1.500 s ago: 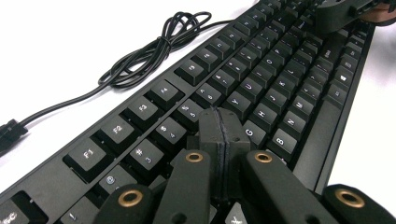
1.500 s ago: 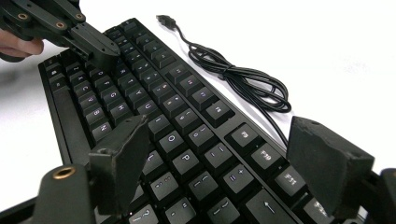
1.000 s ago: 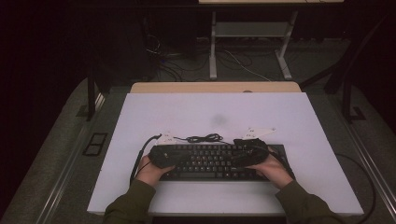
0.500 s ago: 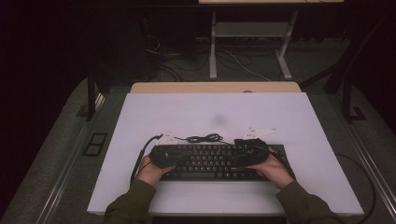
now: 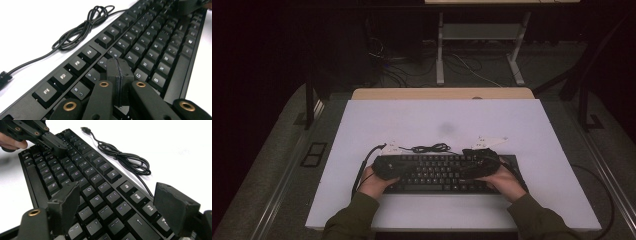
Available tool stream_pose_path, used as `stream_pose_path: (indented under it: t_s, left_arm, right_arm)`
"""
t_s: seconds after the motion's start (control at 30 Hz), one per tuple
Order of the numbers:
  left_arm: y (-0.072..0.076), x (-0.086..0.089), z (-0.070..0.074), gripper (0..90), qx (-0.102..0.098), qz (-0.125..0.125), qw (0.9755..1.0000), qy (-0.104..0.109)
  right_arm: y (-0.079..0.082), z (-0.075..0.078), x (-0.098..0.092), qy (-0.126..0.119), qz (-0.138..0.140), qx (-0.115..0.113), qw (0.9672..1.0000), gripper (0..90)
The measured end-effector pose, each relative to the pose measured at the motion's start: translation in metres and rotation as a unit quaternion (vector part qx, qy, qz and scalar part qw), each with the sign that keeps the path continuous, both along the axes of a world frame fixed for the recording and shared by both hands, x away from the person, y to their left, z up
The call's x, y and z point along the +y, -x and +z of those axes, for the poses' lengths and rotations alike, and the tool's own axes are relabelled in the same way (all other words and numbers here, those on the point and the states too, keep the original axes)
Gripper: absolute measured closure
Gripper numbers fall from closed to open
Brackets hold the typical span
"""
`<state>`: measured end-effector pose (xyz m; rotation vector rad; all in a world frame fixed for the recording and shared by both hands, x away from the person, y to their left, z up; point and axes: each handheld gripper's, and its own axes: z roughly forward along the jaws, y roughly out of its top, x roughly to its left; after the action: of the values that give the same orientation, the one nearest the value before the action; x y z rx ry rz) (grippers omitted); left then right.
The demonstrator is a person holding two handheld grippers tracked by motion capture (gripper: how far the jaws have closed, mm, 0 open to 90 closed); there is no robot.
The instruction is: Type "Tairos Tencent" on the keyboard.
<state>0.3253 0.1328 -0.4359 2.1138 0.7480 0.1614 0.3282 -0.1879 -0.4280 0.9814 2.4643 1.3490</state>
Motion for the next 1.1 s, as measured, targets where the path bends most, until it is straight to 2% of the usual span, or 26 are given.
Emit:
stream_pose_path:
  t_s: [0.3,0.47,0.57,0.7,0.9,1.03,1.1]
  left_arm:
    - [0.0006,0.0030,0.0025,88.9,-0.001,0.002,0.9999,0.014]
    - [0.0019,0.0041,0.0043,83.1,-0.002,0.004,0.9998,0.019]
    - [0.0031,0.0042,0.0059,75.4,-0.007,0.005,0.9997,0.023]
    - [0.0034,0.0031,0.0059,57.8,-0.010,0.016,0.9996,0.021]
    - [0.0061,0.0023,0.0086,37.5,-0.022,0.029,0.9990,0.026]
    - [0.0063,0.0034,0.0081,28.8,-0.022,0.035,0.9988,0.028]
    - [0.0068,0.0038,0.0078,24.8,-0.025,0.037,0.9985,0.031]
  right_arm:
    - [-0.0016,-0.0018,0.0022,0.000,0.004,0.003,1.0000,21.1]
    - [-0.0015,-0.0004,0.0007,-0.007,0.005,0.008,0.9999,20.4]
    - [-0.0028,0.0019,-0.0019,-0.015,0.006,0.008,0.9998,19.4]
    - [-0.0034,0.0026,-0.0055,-0.016,0.004,0.014,0.9998,20.4]
    - [-0.0037,0.0023,-0.0050,-0.015,0.011,0.014,0.9997,29.4]
    - [-0.0038,0.0015,-0.0034,-0.013,0.017,0.015,0.9997,35.1]
    - [-0.0042,0.0009,-0.0028,-0.015,0.022,0.019,0.9995,40.8]
